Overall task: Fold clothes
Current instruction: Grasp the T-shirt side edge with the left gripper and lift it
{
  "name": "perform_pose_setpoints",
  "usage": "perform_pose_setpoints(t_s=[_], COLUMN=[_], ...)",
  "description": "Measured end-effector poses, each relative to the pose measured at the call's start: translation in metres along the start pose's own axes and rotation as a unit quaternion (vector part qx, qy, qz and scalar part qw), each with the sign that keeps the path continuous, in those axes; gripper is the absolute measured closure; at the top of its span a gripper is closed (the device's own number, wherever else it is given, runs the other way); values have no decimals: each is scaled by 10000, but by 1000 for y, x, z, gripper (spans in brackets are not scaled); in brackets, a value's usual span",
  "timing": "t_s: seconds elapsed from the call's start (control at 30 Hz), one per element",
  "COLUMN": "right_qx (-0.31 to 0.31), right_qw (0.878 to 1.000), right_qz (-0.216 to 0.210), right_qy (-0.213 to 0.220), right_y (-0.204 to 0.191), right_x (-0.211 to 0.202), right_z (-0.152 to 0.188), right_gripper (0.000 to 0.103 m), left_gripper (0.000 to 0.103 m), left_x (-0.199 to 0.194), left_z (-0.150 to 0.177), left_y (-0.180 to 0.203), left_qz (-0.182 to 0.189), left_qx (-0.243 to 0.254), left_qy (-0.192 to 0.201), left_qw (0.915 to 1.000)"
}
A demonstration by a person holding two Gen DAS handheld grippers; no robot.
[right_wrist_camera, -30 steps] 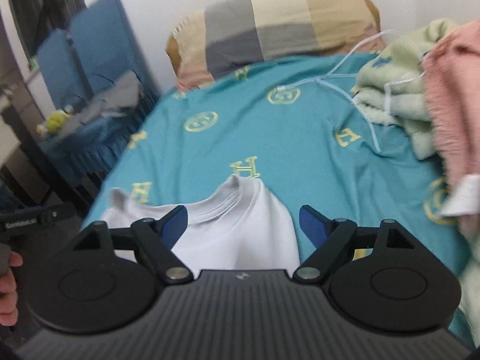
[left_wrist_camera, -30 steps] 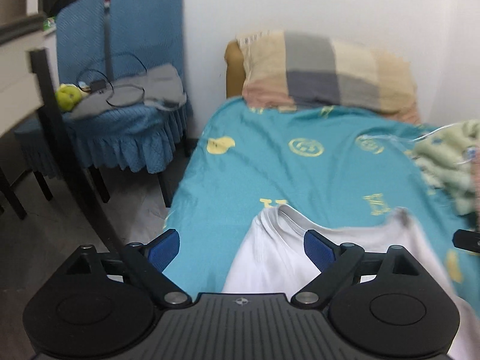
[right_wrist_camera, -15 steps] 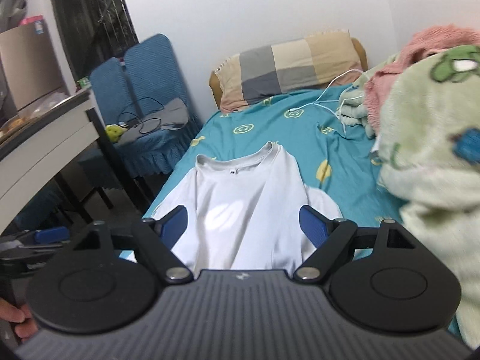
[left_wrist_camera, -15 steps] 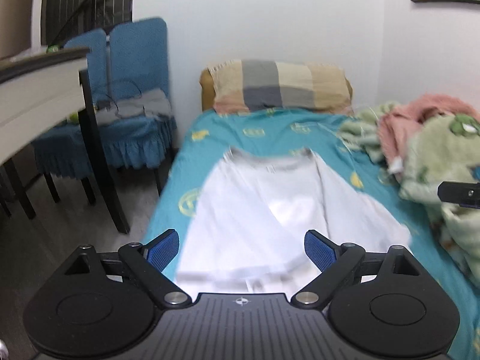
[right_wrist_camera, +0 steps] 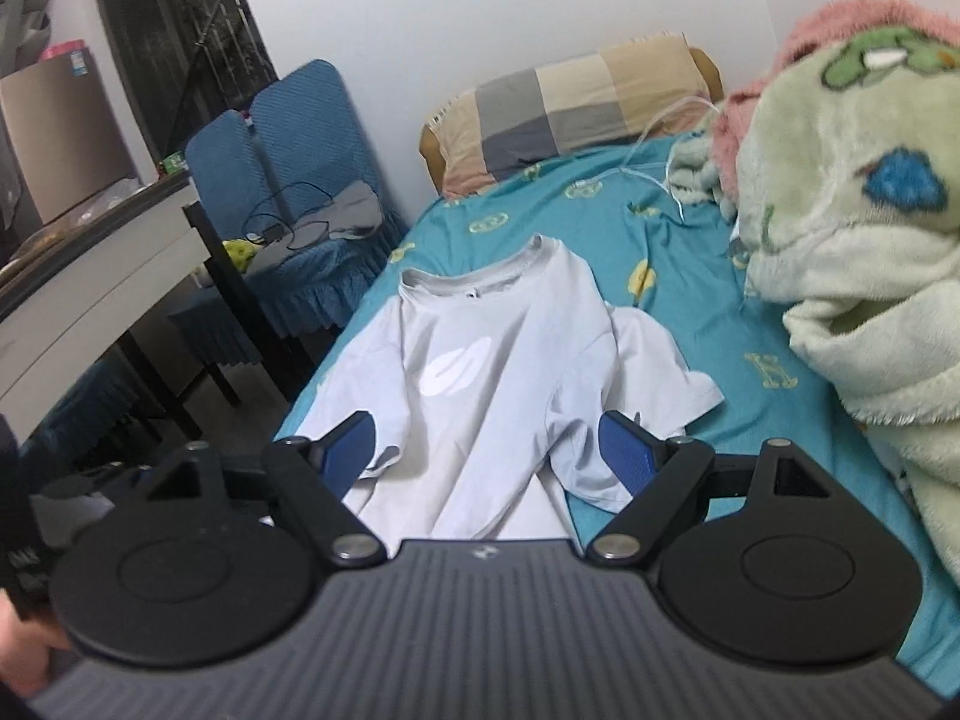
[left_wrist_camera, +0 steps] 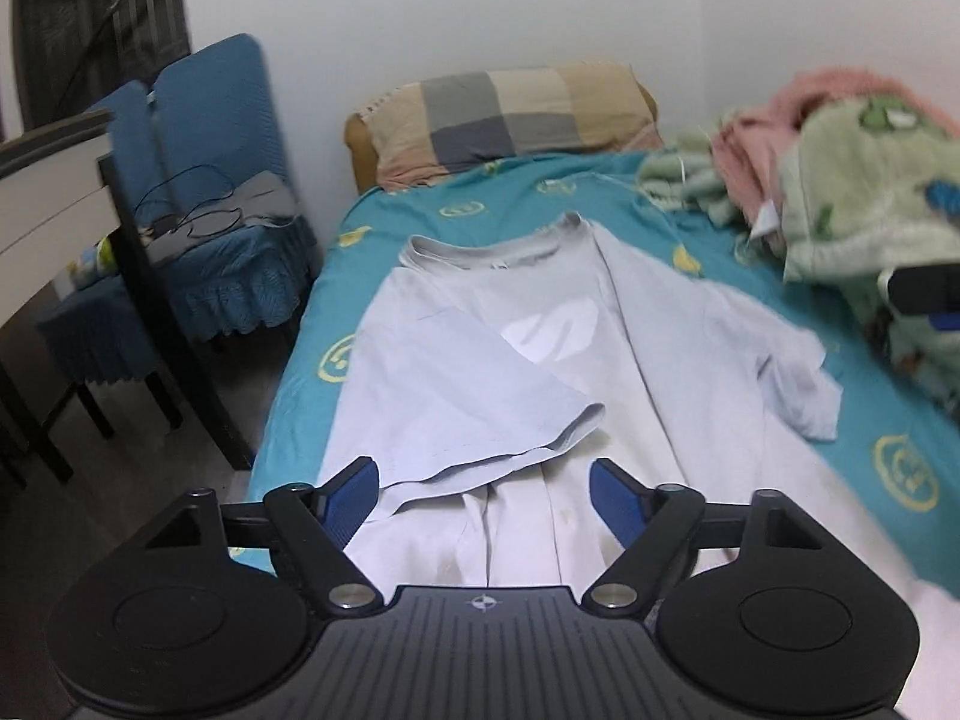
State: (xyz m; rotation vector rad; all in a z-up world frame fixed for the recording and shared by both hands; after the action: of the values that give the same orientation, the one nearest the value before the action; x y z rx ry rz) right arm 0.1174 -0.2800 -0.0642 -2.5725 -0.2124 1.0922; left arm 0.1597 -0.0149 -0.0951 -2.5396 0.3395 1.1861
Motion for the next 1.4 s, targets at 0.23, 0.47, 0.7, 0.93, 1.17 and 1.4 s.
perform_pose_setpoints(t_s=[0.23,0.47,0.7,0.93,1.17,1.4], right_qx=[318,541,918,896,451,180], right_qw=[9993,9983,9951,9952,9969,9964], right_qz=[67,43,-23,233,456,591], right_qy=[-188,-228,-356,-304,-459,-583], right_y=[16,32,51,60,49,45], right_x=[22,40,55,64,82,105], right_z=[-4,-12,-19,-25,-23,-21], right_gripper=[20,20,20,20,20,20], left_gripper=[25,76,101,101,101,85], left_x=[59,117,63,54,116,204], left_z=[-16,-37,-82,-149,-163,-111], left_y=[31,27,-51,-221,-334,-337], left_qz=[-210,231,1119,511,-573,-385], left_qx=[1008,337,-1660,-3378,-3970,-4050], left_qy=[85,-281,543,876,264,-628], left_qw=[9946,9988,9782,9357,9157,9113])
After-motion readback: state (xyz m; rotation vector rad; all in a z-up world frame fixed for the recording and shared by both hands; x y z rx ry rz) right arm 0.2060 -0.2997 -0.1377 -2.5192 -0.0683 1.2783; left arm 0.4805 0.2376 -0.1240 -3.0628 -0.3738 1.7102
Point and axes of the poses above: each gripper's, at about its wrist camera, not at the fingertips, and x roughly the way its jaws point, y to its right, z to its underside, the point moved 5 cm from there along x, roughly the way its jaws point, and after that the axes turned 14 degrees about -y, right-handed, at the moved point
